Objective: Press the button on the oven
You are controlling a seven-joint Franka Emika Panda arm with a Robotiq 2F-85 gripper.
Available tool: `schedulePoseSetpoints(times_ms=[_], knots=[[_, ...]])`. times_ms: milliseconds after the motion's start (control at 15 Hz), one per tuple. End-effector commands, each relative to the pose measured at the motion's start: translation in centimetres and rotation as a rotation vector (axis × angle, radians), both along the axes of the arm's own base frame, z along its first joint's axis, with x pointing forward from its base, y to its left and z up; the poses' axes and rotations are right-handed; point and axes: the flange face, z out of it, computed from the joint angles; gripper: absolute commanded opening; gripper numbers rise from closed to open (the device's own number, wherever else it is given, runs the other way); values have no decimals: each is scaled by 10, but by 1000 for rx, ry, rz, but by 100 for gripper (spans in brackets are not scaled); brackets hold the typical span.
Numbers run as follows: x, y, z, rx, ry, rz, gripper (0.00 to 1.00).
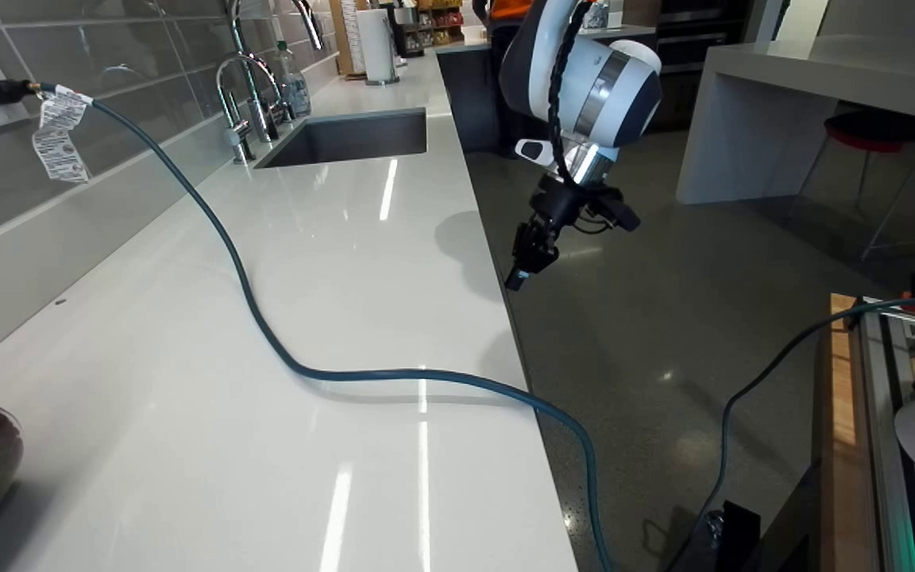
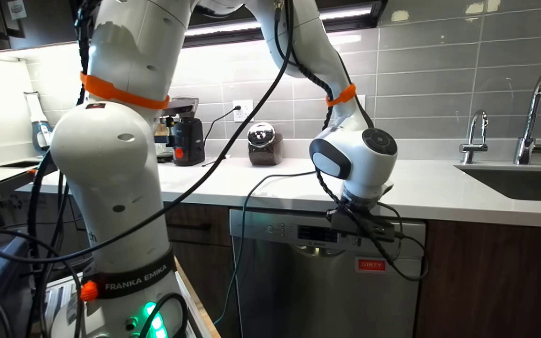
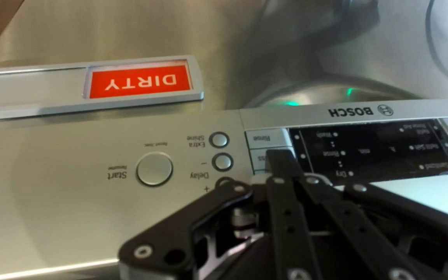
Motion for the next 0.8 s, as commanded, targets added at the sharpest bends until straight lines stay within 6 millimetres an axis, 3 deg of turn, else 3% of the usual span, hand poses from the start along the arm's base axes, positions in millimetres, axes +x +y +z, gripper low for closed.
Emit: schedulePoseSetpoints(times_ms=[0,733], knots=[[9,6,-6,85,-22,-4,0],[8,3,-7,139,-23,-33,0]])
